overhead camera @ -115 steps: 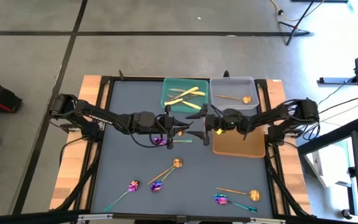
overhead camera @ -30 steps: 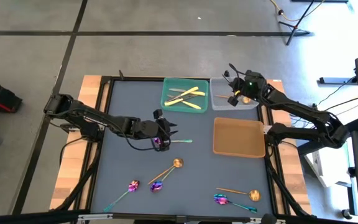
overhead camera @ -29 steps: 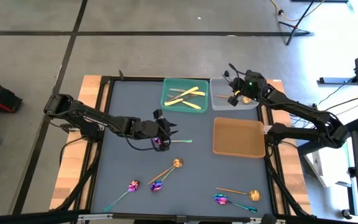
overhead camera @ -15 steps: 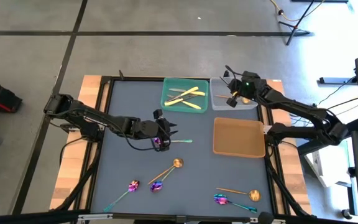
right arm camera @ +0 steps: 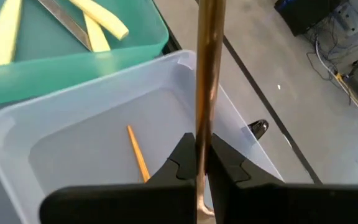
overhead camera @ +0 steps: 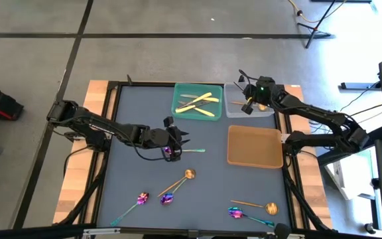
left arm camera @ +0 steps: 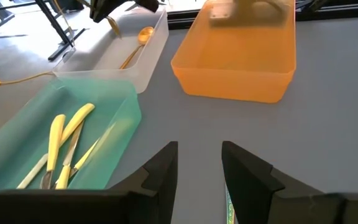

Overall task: Sort silverware by color (type)
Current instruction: Put the gold spoon into the transparent bin

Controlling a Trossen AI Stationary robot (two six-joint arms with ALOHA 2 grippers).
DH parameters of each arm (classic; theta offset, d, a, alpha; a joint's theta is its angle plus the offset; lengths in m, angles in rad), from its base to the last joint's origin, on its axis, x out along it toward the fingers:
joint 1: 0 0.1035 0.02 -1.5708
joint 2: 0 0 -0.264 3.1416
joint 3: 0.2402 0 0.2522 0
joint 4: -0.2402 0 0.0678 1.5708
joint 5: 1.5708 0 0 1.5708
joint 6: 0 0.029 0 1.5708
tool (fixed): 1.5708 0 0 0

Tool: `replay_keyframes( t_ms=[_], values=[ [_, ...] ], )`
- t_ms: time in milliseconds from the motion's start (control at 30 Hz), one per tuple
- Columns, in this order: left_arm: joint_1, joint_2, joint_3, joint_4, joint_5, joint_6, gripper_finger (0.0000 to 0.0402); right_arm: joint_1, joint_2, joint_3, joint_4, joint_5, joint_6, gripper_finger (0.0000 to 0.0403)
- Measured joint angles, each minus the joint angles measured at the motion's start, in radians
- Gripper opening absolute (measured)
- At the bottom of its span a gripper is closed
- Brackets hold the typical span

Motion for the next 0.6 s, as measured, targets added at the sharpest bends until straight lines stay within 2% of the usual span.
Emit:
replay_keyframes(
  t_ms=[467,600],
  values=[
    [-0.003,0.0,0.0,0.0,0.002,-0.002,0.0119,-0.124,0.162,0.0,-0.022,-0.001,0.012,0.0007],
    [-0.003,0.0,0.0,-0.001,0.002,-0.002,0.0119,-0.15,0.188,0.0,-0.028,0.034,0.057,0.0007]
  ],
)
